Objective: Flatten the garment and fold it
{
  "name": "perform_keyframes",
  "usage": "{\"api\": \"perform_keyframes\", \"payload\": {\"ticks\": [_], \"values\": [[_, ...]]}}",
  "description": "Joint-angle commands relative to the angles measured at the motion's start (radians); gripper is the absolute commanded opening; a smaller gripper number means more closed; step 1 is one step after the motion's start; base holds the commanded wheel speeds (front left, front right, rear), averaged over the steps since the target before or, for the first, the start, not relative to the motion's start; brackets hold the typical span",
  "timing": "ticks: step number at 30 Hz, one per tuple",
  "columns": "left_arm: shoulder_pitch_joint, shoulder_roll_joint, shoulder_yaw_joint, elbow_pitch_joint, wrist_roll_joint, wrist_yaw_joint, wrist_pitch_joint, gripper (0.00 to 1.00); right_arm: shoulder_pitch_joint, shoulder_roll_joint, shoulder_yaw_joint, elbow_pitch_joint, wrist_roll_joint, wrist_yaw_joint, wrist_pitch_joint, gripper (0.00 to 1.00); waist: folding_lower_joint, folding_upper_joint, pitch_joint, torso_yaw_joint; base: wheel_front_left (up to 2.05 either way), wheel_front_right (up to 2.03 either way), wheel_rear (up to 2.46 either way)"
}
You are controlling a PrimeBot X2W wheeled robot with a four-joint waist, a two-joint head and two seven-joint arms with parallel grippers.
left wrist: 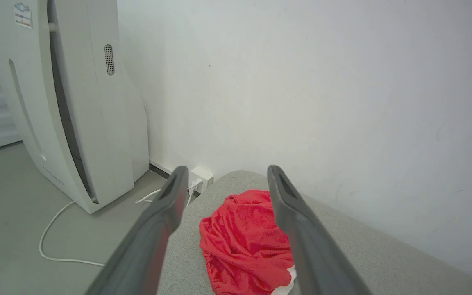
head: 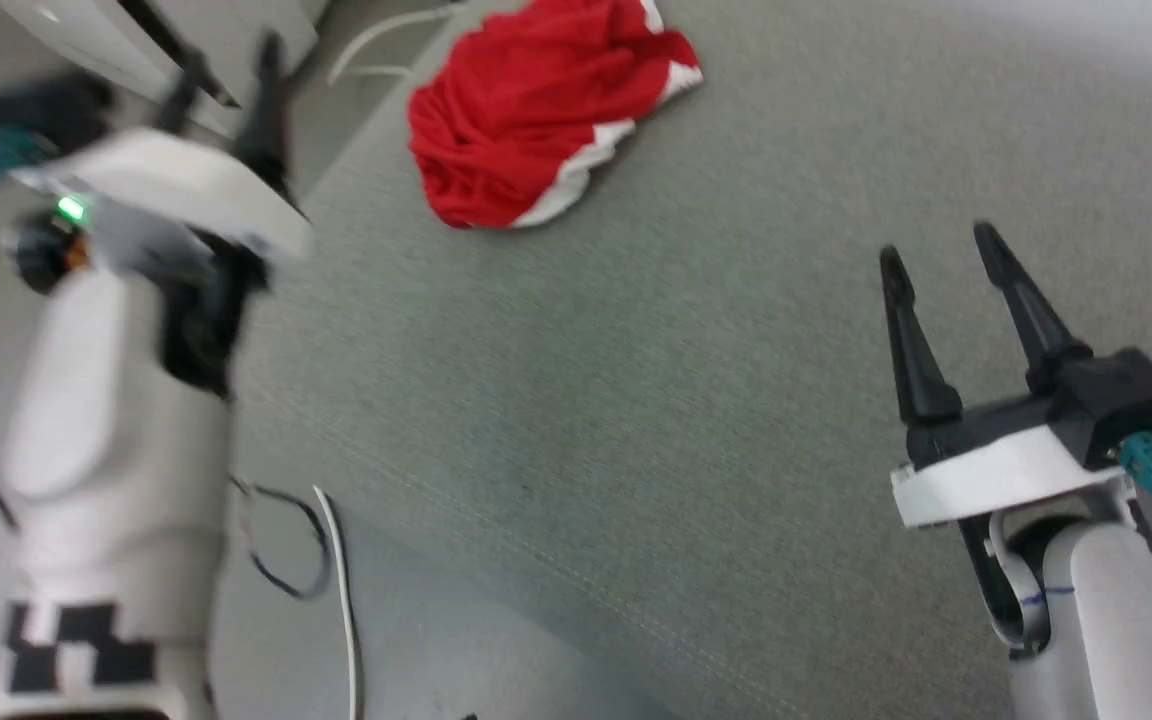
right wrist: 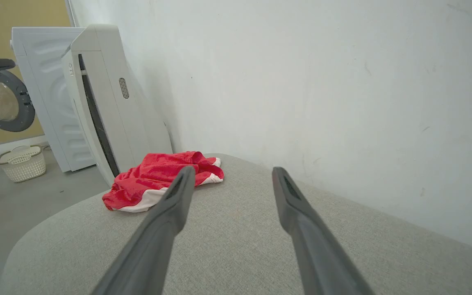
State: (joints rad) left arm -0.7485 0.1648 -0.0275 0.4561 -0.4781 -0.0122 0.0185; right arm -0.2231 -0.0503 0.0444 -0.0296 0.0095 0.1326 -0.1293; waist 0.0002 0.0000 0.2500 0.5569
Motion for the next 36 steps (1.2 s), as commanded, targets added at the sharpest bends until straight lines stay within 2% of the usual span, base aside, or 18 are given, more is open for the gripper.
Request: {"api": "perform_keyframes", "payload": {"ticks": [1,4,9,13,17,24,26,27,29,32,36], "values": [[-0.054,0.029,0.027,0.030,-0.028,-0.015,0.029,1.00,-0.033,0.000,0.010,-0.017,-0.004,-0.002,0.004,1.00,-0.0002,0.0000,0.253,-0.201,0.00,0.00,0.00],[-0.153,0.085,0.068,0.091,-0.079,-0.026,0.116,1.00,-0.078,0.000,0.022,-0.051,-0.004,-0.002,0.000,1.00,-0.0002,0.0000,0.335,-0.271,0.00,0.00,0.00],[-0.238,0.159,0.123,0.138,-0.144,-0.001,0.273,1.00,-0.130,0.000,0.031,-0.075,0.022,-0.002,-0.022,1.00,-0.0002,0.0000,0.433,-0.375,0.00,0.00,0.00],[-0.258,0.213,0.177,0.146,-0.195,0.057,0.404,1.00,-0.156,0.000,0.037,-0.076,0.047,-0.002,-0.045,1.00,-0.0002,0.0000,0.490,-0.447,0.00,0.00,0.00],[-0.228,0.245,0.226,0.137,-0.229,0.142,0.506,1.00,-0.164,0.000,0.039,-0.064,0.070,-0.002,-0.068,1.00,-0.0002,0.0000,0.523,-0.501,0.00,0.00,0.00],[-0.122,0.269,0.266,0.091,-0.252,0.271,0.658,1.00,-0.170,0.000,0.043,-0.029,0.097,-0.002,-0.101,1.00,-0.0002,0.0000,0.521,-0.547,0.00,0.00,0.00],[-0.090,0.276,0.268,0.067,-0.253,0.286,0.686,0.38,-0.171,0.000,0.046,-0.021,0.106,-0.002,-0.109,1.00,-0.0002,0.0000,0.504,-0.549,0.00,0.00,0.00],[-0.076,0.282,0.270,0.053,-0.249,0.294,0.688,0.00,-0.171,0.000,0.048,-0.016,0.107,-0.002,-0.112,1.00,-0.0002,0.0000,0.494,-0.550,0.00,0.00,0.00],[-0.052,0.295,0.264,0.024,-0.233,0.301,0.688,0.00,-0.172,0.000,0.050,-0.004,0.111,-0.002,-0.118,1.00,-0.0002,0.0000,0.464,-0.548,0.00,0.00,0.00],[-0.040,0.329,0.262,-0.032,-0.184,0.307,0.614,0.00,-0.169,0.000,0.052,0.016,0.114,-0.002,-0.123,1.00,-0.0002,0.0000,0.404,-0.544,0.00,0.00,0.00],[-0.045,0.360,0.250,-0.091,-0.134,0.272,0.497,0.00,-0.143,0.000,0.045,0.042,0.120,-0.002,-0.129,1.00,-0.0002,0.0000,0.293,-0.540,0.00,0.00,0.00]]}}
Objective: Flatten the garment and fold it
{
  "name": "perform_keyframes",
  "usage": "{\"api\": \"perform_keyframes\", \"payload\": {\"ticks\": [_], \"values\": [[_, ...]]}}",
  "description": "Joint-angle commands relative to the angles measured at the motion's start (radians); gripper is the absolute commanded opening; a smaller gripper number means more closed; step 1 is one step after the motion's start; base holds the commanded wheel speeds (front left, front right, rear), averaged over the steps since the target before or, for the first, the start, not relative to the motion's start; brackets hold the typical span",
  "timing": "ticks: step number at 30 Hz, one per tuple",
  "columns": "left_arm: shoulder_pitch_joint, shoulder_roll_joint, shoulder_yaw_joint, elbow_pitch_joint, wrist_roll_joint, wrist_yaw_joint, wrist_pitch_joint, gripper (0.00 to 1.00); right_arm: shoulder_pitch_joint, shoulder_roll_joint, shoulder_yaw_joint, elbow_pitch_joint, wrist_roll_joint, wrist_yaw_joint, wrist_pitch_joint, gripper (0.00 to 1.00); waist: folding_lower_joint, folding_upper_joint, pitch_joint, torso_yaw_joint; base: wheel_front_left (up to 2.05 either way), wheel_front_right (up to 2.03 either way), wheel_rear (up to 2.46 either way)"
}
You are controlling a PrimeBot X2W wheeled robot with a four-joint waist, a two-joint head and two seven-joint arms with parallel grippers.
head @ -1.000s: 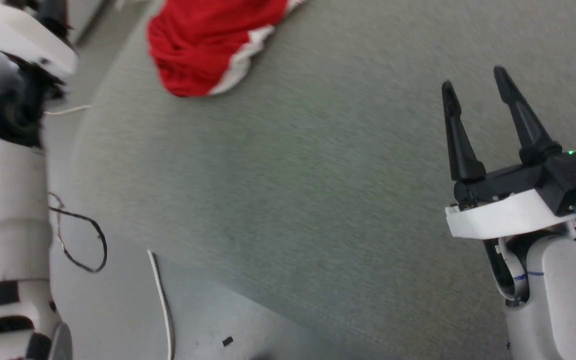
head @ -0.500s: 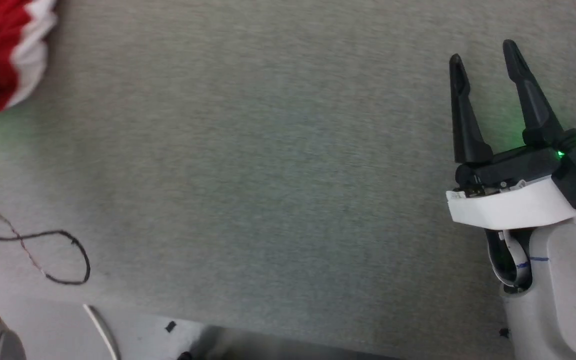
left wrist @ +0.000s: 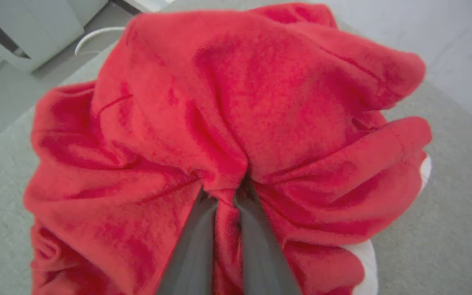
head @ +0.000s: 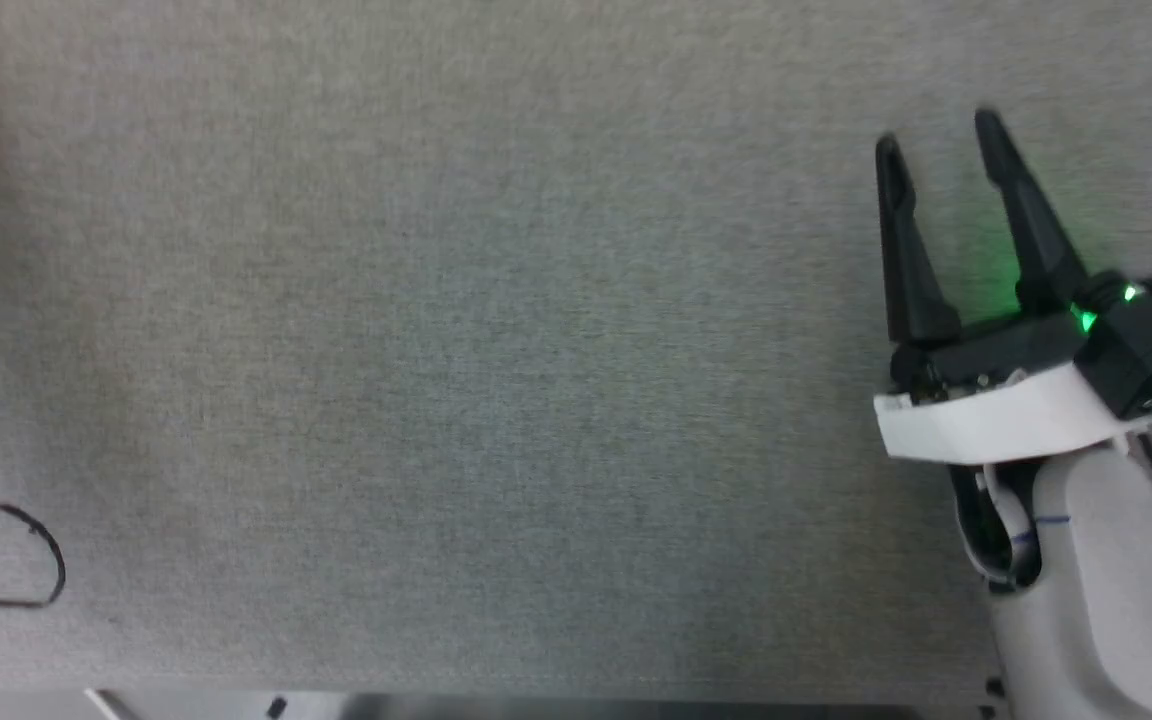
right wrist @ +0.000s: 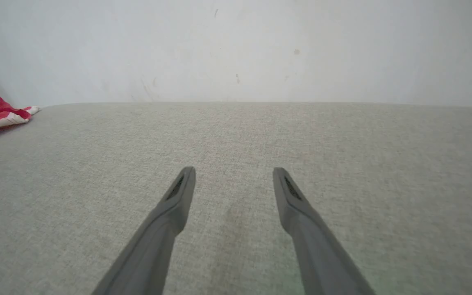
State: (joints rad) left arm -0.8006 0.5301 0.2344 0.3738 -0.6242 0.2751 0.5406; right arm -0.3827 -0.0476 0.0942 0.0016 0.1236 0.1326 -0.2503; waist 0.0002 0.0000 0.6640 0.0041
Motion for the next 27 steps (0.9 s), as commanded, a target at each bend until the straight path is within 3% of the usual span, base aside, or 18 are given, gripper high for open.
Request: {"api": "perform_keyframes", "payload": {"ticks": [1,6,9,13,17,27], "values": [[0.000,0.002,-0.019,-0.014,0.028,-0.029,-0.064,0.00,0.028,-0.003,-0.008,0.019,0.009,-0.002,-0.008,1.00,-0.0002,0.0000,-0.153,0.012,0.00,0.00,0.00],[-0.056,0.066,-0.105,-0.013,0.161,-0.122,-0.297,0.00,0.090,-0.003,-0.025,0.055,0.027,-0.002,-0.011,1.00,-0.0002,0.0000,-0.312,0.003,0.00,0.00,0.00],[-0.107,0.057,-0.175,-0.004,0.223,-0.165,-0.426,0.00,0.128,-0.003,-0.040,0.070,0.028,-0.002,-0.011,1.00,-0.0002,0.0000,-0.393,-0.003,0.00,0.00,0.00],[-0.178,-0.013,-0.260,0.009,0.265,-0.194,-0.539,0.00,0.173,-0.003,-0.054,0.079,0.039,-0.002,-0.011,1.00,-0.0002,0.0000,-0.477,-0.018,0.00,0.00,0.00],[-0.220,-0.084,-0.336,0.017,0.285,-0.219,-0.577,0.00,0.197,-0.003,-0.059,0.084,0.043,-0.002,-0.011,1.00,-0.0002,0.0000,-0.517,-0.036,0.00,0.00,0.00],[-0.243,-0.379,-0.527,0.060,0.235,-0.298,-0.598,0.00,0.235,-0.003,-0.052,0.087,0.048,-0.002,-0.011,1.00,-0.0002,0.0000,-0.567,-0.135,0.00,0.00,0.00]]}}
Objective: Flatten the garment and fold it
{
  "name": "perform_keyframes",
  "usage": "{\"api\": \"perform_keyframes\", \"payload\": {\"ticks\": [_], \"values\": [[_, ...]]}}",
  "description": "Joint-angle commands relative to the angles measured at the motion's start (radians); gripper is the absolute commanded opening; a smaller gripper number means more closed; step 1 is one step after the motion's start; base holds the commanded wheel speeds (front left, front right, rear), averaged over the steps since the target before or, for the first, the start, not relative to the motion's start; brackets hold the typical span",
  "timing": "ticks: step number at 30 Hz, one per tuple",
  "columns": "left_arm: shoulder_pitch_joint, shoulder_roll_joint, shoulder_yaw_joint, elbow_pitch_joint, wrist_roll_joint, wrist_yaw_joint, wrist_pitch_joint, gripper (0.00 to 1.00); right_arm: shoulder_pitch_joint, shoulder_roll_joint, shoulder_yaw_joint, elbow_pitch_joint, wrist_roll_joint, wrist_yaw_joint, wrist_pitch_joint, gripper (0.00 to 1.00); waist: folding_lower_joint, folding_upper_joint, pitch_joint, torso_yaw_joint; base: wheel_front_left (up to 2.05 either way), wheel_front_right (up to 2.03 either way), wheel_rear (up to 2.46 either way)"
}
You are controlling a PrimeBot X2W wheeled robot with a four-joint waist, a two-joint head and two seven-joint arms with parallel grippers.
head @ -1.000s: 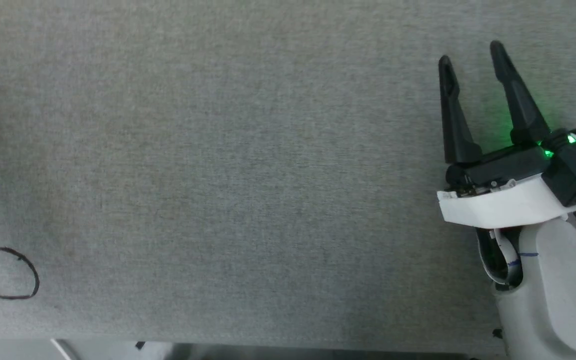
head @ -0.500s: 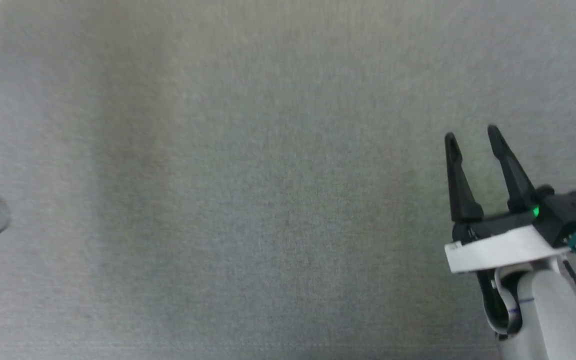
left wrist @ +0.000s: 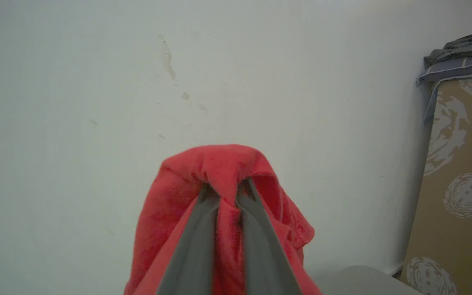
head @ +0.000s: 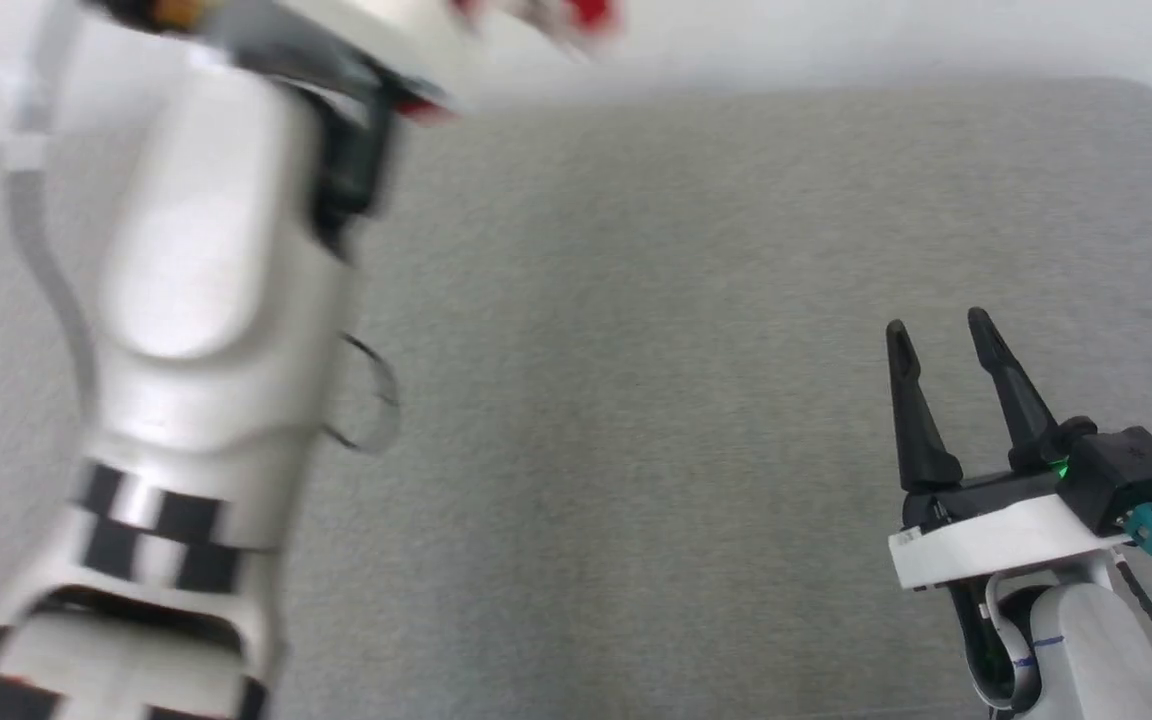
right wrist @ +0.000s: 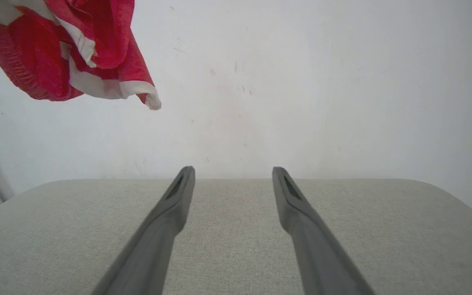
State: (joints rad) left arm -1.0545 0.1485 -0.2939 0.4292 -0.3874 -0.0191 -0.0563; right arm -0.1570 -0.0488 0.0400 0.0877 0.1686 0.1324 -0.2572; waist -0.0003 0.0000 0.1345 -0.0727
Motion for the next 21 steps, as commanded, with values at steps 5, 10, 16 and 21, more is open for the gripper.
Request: {"api": "perform_keyframes", "payload": {"ticks": [5,10,16,21], "values": [[0.102,-0.075,-0.093,0.096,-0.056,-0.035,0.079,0.00,0.016,-0.001,0.005,0.007,0.007,-0.002,-0.001,1.00,0.0003,0.0000,-0.035,-0.118,0.00,0.00,0.00],[0.218,-0.094,-0.182,0.235,-0.118,-0.039,0.208,0.00,0.018,-0.001,0.014,0.007,0.007,-0.002,0.005,1.00,0.0003,0.0000,-0.027,-0.172,0.00,0.00,0.00],[0.334,-0.098,-0.292,0.400,-0.190,-0.046,0.405,0.00,0.023,-0.001,0.020,0.009,0.006,-0.002,0.009,1.00,0.0003,0.0000,-0.023,-0.199,0.00,0.00,0.00],[0.389,-0.098,-0.346,0.438,-0.260,-0.046,0.486,0.40,0.035,-0.001,0.019,0.014,0.001,-0.002,0.021,1.00,0.0003,0.0000,-0.034,-0.188,0.00,0.00,0.00]]}}
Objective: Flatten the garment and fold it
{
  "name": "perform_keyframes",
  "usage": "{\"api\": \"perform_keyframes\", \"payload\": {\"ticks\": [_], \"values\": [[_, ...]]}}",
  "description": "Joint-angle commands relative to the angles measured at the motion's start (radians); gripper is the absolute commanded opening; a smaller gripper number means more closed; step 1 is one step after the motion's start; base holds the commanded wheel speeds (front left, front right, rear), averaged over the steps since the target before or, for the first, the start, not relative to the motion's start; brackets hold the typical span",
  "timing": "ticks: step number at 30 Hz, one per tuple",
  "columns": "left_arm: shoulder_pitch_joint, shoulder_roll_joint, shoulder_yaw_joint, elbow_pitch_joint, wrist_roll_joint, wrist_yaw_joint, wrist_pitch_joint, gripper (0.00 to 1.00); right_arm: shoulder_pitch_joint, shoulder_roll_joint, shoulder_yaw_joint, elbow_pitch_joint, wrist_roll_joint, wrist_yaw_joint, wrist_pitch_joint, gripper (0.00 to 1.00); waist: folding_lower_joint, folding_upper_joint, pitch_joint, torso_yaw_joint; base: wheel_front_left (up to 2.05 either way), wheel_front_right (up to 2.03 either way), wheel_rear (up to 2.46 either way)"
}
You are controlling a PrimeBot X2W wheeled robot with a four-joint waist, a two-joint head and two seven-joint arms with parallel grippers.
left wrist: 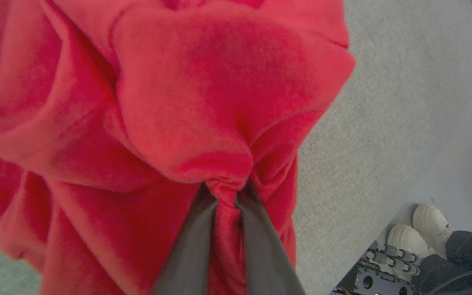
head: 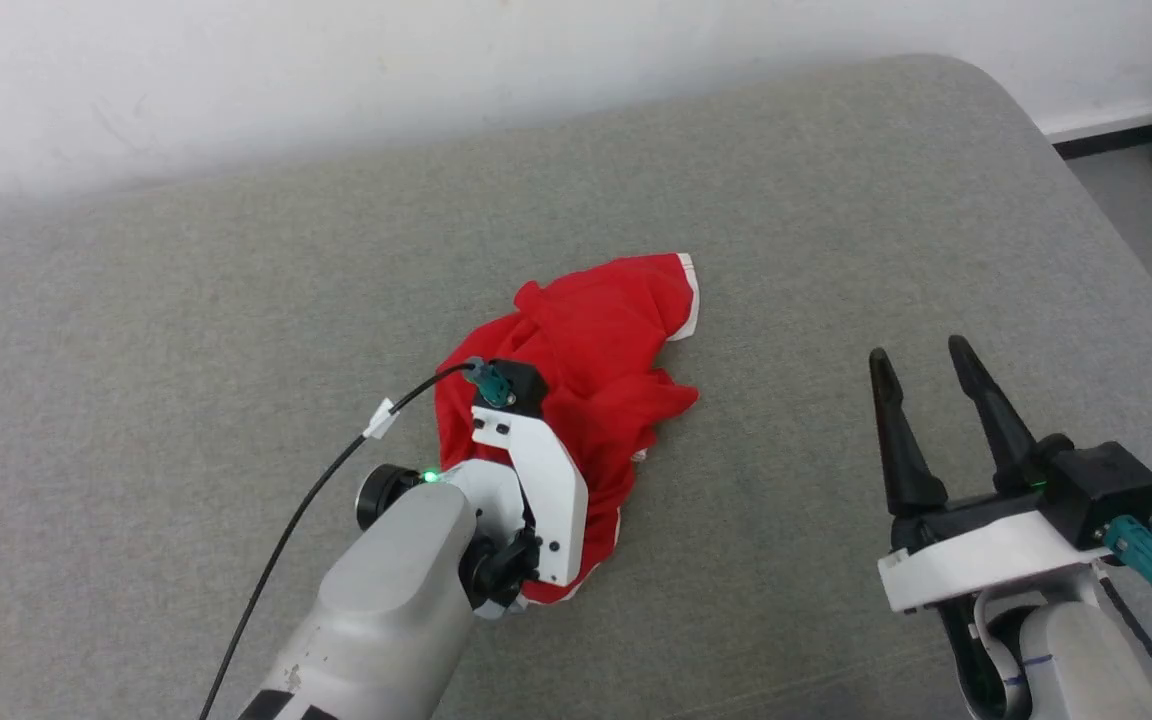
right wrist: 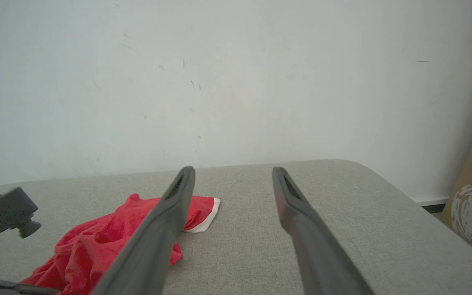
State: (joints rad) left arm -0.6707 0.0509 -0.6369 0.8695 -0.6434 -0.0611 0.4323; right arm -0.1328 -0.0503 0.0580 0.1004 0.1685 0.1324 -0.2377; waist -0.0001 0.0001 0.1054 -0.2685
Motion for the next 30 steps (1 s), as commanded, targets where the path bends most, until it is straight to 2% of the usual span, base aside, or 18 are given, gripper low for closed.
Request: {"api": "perform_keyframes", "payload": {"ticks": [1,6,9,13,15,19,23,30], "values": [[0.007,0.000,-0.006,-0.008,-0.012,-0.001,-0.020,1.00,0.014,0.000,0.001,0.003,-0.001,-0.002,0.005,1.00,0.0001,-0.0001,-0.008,0.015,0.00,0.00,0.00],[0.014,-0.001,0.010,-0.055,-0.053,-0.007,-0.148,1.00,0.034,0.000,-0.009,0.002,-0.011,-0.002,0.019,1.00,0.0001,-0.0001,-0.030,0.062,0.00,0.00,0.00],[0.015,0.003,0.052,-0.120,-0.057,-0.012,-0.320,1.00,0.047,0.000,-0.022,-0.004,-0.017,-0.002,0.025,1.00,0.0001,-0.0001,-0.043,0.098,0.00,0.00,0.00],[0.034,0.036,0.110,-0.207,-0.029,0.011,-0.565,1.00,0.062,0.000,-0.033,-0.020,-0.028,-0.002,0.036,1.00,0.0001,-0.0001,-0.056,0.147,0.00,0.00,0.00],[0.055,0.060,0.131,-0.243,-0.010,0.027,-0.643,1.00,0.067,0.000,-0.036,-0.028,-0.032,-0.002,0.043,1.00,0.0001,-0.0001,-0.061,0.167,0.00,0.00,0.00],[0.123,0.108,0.196,-0.341,0.034,0.061,-0.691,1.00,0.075,0.000,-0.041,-0.042,-0.037,-0.002,0.055,1.00,0.0001,-0.0001,-0.069,0.203,0.00,0.00,0.00],[0.240,0.131,0.315,-0.519,0.125,0.092,-0.693,1.00,0.080,0.000,-0.047,-0.051,-0.039,-0.002,0.061,1.00,0.0001,-0.0001,-0.072,0.226,0.00,0.00,0.00],[0.457,0.105,0.471,-0.685,0.253,0.065,-0.694,1.00,0.095,0.000,-0.059,-0.057,-0.044,-0.002,0.071,1.00,0.0001,-0.0001,-0.069,0.255,0.00,0.00,0.00]]}}
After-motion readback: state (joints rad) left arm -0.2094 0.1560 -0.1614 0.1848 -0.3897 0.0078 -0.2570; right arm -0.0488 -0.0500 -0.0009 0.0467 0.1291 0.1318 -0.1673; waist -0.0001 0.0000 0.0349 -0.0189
